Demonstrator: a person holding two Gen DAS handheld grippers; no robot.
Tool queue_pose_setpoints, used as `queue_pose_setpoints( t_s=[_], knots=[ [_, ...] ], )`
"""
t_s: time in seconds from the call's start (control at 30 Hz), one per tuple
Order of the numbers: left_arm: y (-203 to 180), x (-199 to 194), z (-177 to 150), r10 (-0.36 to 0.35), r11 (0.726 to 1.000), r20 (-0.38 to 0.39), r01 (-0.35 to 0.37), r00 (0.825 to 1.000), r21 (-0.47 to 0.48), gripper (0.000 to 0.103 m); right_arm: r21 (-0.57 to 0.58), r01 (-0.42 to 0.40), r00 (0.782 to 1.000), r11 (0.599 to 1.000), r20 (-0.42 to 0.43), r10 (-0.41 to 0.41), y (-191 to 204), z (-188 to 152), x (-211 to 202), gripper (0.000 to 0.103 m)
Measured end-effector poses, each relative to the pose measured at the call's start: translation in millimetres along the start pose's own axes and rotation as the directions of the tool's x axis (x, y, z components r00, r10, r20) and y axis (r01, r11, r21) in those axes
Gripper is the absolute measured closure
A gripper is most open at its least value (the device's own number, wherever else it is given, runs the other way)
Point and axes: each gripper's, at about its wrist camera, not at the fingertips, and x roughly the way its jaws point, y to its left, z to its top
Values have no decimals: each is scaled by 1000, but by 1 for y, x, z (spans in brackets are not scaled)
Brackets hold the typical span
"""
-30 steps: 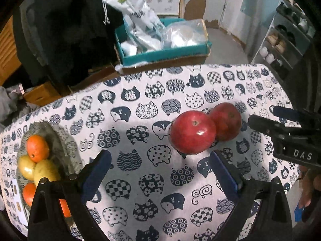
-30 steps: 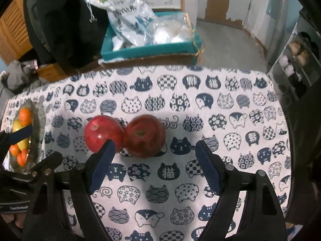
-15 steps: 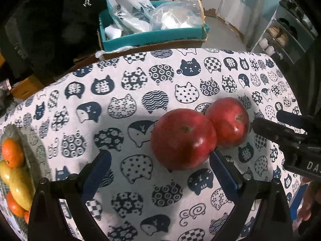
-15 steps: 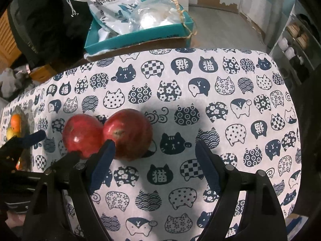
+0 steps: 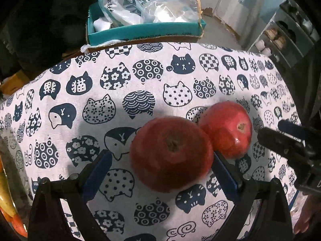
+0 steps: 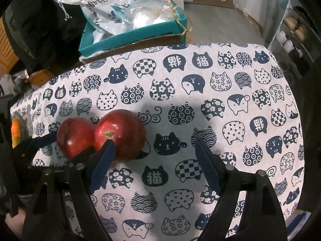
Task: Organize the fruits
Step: 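Close the left tool on a red apple while the right tool closes on the other apple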
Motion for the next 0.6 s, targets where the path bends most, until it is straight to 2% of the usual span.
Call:
queue_pose_setpoints(
  t_s=[0.1,0.3,0.6],
  knots=[
    [1,1,1,-57,998,9,57,998,-9,23,11,1,1000,1000,-6,-1,-3,-1,2,22],
    [-3,-1,-1,-53,998,17,52,998,17,24,15,-1,1000,1000,-6,1,-3,-1,4,22],
    [11,-22,-11,8,1000,50,-9,999,8,24,-8,-41,999,999,1,41,16,3,12,22]
  ],
)
